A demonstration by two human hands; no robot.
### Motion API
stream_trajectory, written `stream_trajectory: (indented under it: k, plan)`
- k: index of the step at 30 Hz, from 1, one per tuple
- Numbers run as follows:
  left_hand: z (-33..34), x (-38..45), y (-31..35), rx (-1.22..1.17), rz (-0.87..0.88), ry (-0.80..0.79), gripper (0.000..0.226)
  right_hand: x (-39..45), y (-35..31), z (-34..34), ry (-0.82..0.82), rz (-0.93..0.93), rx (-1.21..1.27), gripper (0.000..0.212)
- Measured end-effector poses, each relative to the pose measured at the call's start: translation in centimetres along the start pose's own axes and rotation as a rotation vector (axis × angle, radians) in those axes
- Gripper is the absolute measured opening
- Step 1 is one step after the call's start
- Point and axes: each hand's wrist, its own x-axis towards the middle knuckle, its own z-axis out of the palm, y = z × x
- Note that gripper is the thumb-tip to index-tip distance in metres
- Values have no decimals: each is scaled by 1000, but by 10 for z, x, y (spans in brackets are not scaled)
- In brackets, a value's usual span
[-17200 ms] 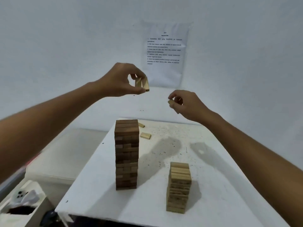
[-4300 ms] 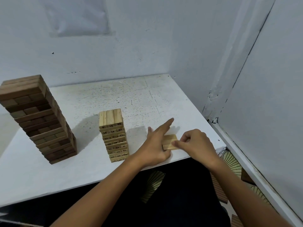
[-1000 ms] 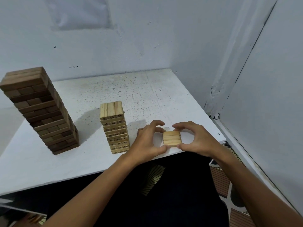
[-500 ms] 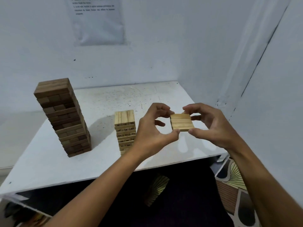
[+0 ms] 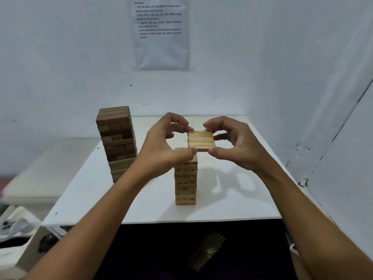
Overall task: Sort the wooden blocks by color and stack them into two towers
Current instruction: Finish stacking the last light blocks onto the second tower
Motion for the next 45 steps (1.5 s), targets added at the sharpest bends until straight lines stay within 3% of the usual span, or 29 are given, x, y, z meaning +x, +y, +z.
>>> stream_trajectory:
  k: [12, 40, 45]
  plan:
    - [-16, -2, -49, -10, -146, -68, 57, 17, 25, 32, -96, 134, -90, 50]
    - [-12, -7, -62, 8, -145, -85, 48, 13, 28, 33, -152, 173, -113, 55]
    - [-12, -8, -63, 12, -130, -98, 56, 10, 29, 33, -156, 173, -111, 61]
